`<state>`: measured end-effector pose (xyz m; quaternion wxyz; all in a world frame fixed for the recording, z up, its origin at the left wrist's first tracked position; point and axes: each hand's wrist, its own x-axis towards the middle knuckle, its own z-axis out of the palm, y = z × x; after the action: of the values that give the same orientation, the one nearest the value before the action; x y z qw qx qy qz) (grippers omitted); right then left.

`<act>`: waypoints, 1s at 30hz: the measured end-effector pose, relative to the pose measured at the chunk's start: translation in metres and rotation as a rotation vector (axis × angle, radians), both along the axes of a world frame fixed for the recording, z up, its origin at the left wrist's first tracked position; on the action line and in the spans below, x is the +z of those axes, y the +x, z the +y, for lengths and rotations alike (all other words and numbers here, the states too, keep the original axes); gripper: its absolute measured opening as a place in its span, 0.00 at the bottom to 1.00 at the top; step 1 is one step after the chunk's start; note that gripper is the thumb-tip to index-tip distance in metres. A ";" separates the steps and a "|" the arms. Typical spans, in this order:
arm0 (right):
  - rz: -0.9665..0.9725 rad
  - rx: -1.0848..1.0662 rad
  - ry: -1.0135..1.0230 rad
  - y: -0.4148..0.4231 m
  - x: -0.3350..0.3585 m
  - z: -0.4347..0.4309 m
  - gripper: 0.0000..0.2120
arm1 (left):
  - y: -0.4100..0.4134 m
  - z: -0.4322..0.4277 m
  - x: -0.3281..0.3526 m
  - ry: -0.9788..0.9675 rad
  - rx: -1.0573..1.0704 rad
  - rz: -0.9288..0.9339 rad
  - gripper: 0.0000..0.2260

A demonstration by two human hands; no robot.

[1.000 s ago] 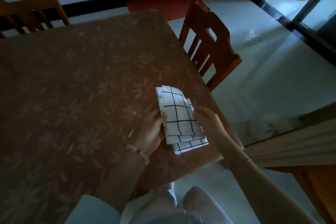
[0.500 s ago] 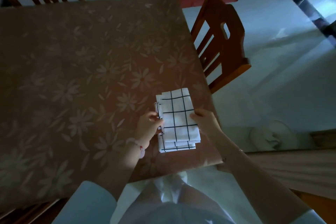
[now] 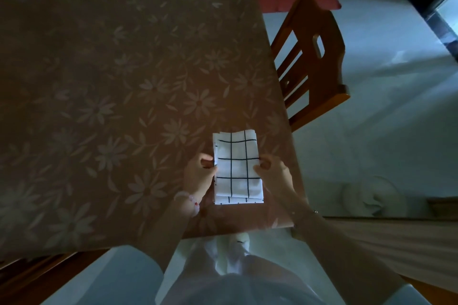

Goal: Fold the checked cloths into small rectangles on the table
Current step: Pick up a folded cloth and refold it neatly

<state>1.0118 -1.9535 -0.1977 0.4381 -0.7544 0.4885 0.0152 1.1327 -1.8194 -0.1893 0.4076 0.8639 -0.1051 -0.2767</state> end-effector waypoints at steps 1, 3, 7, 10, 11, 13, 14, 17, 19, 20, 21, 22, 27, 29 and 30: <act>-0.005 0.003 0.004 -0.001 -0.001 0.000 0.13 | 0.000 0.001 -0.001 -0.015 0.007 0.018 0.11; -0.015 -0.003 0.007 -0.002 -0.002 0.000 0.13 | -0.002 0.003 -0.002 -0.040 0.018 0.050 0.14; -0.035 0.012 -0.121 -0.010 -0.005 0.003 0.14 | -0.005 0.014 -0.004 -0.082 -0.065 -0.042 0.13; -0.182 0.113 -0.283 -0.020 -0.002 0.010 0.15 | -0.009 0.031 -0.008 -0.142 -0.383 -0.311 0.11; -0.271 0.214 -0.359 -0.024 -0.001 0.012 0.17 | -0.011 0.036 -0.009 -0.137 -0.481 -0.354 0.12; -0.384 0.421 -0.486 -0.032 -0.005 0.018 0.19 | -0.015 0.042 -0.014 -0.097 -0.611 -0.397 0.17; -0.386 0.488 -0.511 -0.035 -0.008 0.021 0.20 | -0.017 0.044 -0.018 -0.088 -0.637 -0.426 0.19; -0.299 0.596 -0.573 -0.041 -0.016 0.029 0.20 | -0.022 0.048 -0.029 -0.072 -0.662 -0.475 0.23; -0.255 0.617 -0.605 -0.043 -0.019 0.032 0.18 | -0.024 0.050 -0.031 -0.089 -0.664 -0.479 0.24; -0.249 0.611 -0.611 -0.043 -0.020 0.032 0.16 | -0.024 0.050 -0.032 -0.099 -0.653 -0.487 0.25; -0.243 0.598 -0.608 -0.044 -0.020 0.033 0.15 | -0.025 0.051 -0.032 -0.102 -0.636 -0.498 0.26; -0.246 0.582 -0.607 -0.044 -0.021 0.035 0.13 | -0.025 0.052 -0.032 -0.103 -0.618 -0.513 0.25; -0.246 0.521 -0.591 -0.045 -0.017 0.040 0.07 | -0.027 0.054 -0.037 -0.115 -0.600 -0.495 0.21; -0.229 0.524 -0.615 -0.043 -0.016 0.040 0.06 | -0.027 0.054 -0.039 -0.119 -0.606 -0.481 0.20; -0.216 0.536 -0.623 -0.041 -0.016 0.041 0.07 | -0.027 0.055 -0.040 -0.122 -0.606 -0.485 0.20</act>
<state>0.9704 -1.9128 -0.2135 0.2186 -0.9483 0.2076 -0.0989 1.1058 -1.7645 -0.2294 0.3211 0.8082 -0.4649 -0.1658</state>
